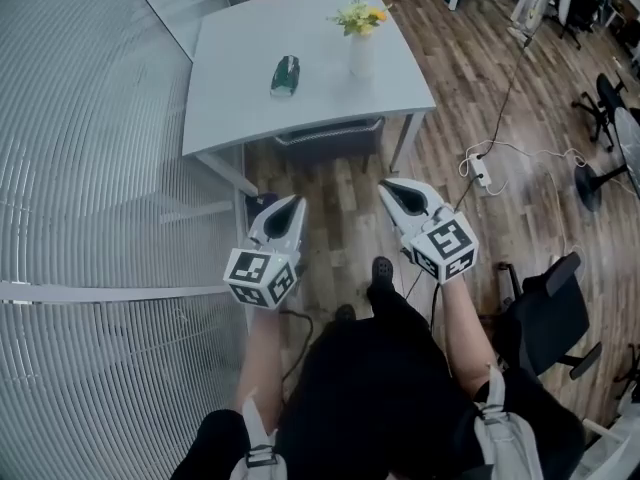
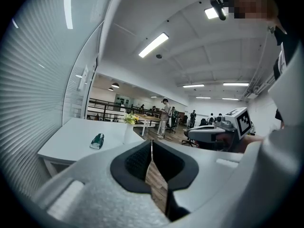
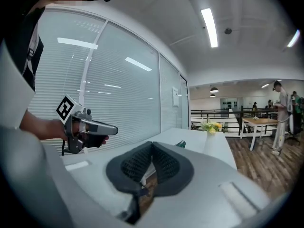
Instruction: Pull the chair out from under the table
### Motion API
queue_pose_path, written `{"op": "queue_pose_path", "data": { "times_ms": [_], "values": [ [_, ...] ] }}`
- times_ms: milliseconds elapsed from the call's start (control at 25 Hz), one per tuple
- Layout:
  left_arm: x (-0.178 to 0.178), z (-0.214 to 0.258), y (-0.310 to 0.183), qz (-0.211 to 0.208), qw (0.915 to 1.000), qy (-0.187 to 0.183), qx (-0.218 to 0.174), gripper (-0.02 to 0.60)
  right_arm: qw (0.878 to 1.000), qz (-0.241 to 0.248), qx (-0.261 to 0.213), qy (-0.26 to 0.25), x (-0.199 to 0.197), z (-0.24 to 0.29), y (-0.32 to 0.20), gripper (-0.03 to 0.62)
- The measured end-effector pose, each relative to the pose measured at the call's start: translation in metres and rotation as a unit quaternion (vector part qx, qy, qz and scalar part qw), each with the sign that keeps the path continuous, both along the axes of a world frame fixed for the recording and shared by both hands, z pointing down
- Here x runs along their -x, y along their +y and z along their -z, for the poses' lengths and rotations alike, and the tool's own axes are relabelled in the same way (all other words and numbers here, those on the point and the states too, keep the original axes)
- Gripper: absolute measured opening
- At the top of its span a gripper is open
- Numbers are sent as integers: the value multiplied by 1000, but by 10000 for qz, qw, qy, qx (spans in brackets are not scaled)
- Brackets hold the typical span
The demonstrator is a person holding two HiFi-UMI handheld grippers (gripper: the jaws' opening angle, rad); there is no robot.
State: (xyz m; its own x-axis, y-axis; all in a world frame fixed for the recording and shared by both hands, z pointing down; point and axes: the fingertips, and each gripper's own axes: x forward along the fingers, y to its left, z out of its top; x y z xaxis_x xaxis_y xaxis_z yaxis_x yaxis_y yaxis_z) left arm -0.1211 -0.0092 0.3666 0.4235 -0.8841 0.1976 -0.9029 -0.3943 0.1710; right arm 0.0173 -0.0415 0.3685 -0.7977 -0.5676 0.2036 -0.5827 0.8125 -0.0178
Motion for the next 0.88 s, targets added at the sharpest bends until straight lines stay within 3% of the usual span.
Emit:
{"op": "queue_pose_path", "data": {
  "times_ms": [440,880],
  "values": [
    [-41,-4,-82,479,9986,-91,186,18,9980,580,-81,245,-26,-9,-93,4],
    [-57,-21,-109,793,9954,-289,455,18,9961,863,172,86,-34,-27,-138,5]
  ]
}}
